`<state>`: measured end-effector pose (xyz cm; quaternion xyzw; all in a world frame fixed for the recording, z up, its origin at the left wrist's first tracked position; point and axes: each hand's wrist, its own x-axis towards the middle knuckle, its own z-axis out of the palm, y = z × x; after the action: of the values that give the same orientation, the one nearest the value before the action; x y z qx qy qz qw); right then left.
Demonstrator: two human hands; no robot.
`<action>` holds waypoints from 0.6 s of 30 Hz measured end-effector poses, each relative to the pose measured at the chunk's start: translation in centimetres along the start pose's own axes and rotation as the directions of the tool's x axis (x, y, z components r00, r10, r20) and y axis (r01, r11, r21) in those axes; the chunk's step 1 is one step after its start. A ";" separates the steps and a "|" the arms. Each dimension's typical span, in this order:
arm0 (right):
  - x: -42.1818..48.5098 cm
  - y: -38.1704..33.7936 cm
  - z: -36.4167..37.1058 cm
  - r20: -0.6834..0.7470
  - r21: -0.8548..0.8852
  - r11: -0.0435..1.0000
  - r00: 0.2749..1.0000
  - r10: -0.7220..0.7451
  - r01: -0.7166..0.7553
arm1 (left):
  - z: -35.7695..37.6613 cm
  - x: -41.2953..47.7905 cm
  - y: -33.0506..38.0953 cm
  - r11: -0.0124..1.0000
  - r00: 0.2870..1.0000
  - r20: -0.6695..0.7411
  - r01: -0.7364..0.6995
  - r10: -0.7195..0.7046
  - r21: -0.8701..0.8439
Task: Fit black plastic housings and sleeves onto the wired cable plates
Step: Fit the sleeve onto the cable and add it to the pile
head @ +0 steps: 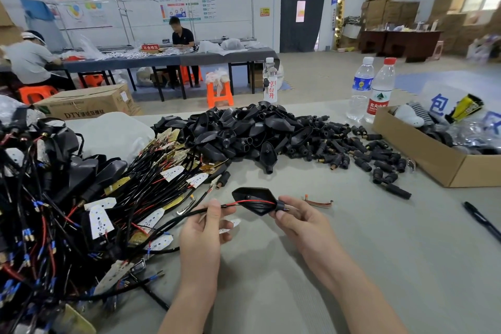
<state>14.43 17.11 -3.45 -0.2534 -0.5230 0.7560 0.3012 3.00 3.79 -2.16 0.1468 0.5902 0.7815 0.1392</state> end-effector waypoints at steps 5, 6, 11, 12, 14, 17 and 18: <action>-0.3 -0.4 0.3 0.033 0.080 0.997 0.999 -0.001 -0.001 | -0.1 0.0 -0.2 0.998 0.999 -0.012 -0.033 0.033 0.058; -0.3 -0.5 0.4 0.035 0.091 0.996 0.999 0.002 -0.005 | -0.1 0.0 -0.3 0.998 0.999 -0.010 -0.033 0.034 0.058; -0.7 -0.7 0.5 0.017 0.127 0.991 0.999 0.037 -0.038 | 0.2 -0.1 -0.3 0.999 1.000 0.017 -0.022 0.021 0.034; -0.7 -0.9 0.6 0.007 0.137 0.989 0.999 0.047 -0.048 | 0.3 -0.1 -0.3 0.999 1.000 0.020 -0.024 0.023 0.029; -0.9 -1.2 0.8 -0.014 0.143 0.988 0.998 0.065 -0.062 | 0.4 -0.2 -0.2 0.999 0.999 0.025 -0.025 0.025 0.022; -1.0 -1.4 0.9 -0.041 0.109 0.993 0.998 0.049 -0.045 | 0.6 -0.3 -0.1 1.000 0.999 0.039 -0.013 0.013 0.017; -1.1 -1.4 0.9 -0.053 0.100 0.994 0.998 0.040 -0.034 | 0.6 -0.3 -0.1 1.000 0.999 0.044 -0.008 0.008 0.017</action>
<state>14.82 16.16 -1.75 -0.2688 -0.4717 0.7791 0.3136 3.48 4.20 -2.14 0.1674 0.5930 0.7736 0.1477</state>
